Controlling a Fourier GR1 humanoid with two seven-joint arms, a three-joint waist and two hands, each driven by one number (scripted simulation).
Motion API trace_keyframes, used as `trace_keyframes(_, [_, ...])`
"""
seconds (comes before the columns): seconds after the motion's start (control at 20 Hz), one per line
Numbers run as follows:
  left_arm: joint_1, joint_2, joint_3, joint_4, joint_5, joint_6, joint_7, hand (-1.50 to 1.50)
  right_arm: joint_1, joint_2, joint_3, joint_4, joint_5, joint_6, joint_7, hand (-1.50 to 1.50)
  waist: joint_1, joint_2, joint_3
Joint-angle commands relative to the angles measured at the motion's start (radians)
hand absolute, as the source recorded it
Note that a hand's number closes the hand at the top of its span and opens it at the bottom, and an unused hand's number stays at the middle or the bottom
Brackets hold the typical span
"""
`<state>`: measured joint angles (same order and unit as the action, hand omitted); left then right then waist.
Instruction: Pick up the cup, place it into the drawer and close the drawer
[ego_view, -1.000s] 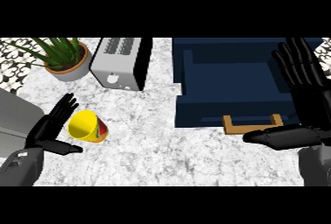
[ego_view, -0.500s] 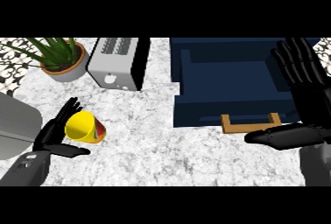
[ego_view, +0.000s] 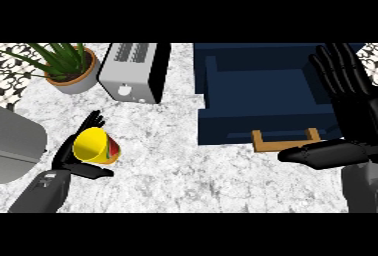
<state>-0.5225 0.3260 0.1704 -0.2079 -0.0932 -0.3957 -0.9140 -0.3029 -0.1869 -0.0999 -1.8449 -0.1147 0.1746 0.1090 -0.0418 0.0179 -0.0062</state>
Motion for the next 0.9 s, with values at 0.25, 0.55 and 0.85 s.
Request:
trace_keyframes(0.25, [-0.015, -0.015, -0.012, 0.026, -0.006, -0.174, -0.109, -1.50, -0.006, -0.028, -0.041, 0.002, -0.030, 0.015, 0.010, -1.50, -0.001, 0.001, 0.000])
trace_keyframes(0.55, [-0.042, -0.056, -0.018, -0.022, 0.003, -0.188, -0.144, 1.50, -0.026, -0.021, -0.036, 0.025, -0.027, 0.007, 0.021, -1.50, 0.002, 0.003, -0.001])
trace_keyframes(0.85, [-0.022, -0.075, 0.015, -0.080, 0.001, 0.124, -0.267, 1.50, 0.014, -0.009, -0.015, -0.006, 0.006, -0.001, 0.001, -1.50, 0.004, -0.001, 0.001])
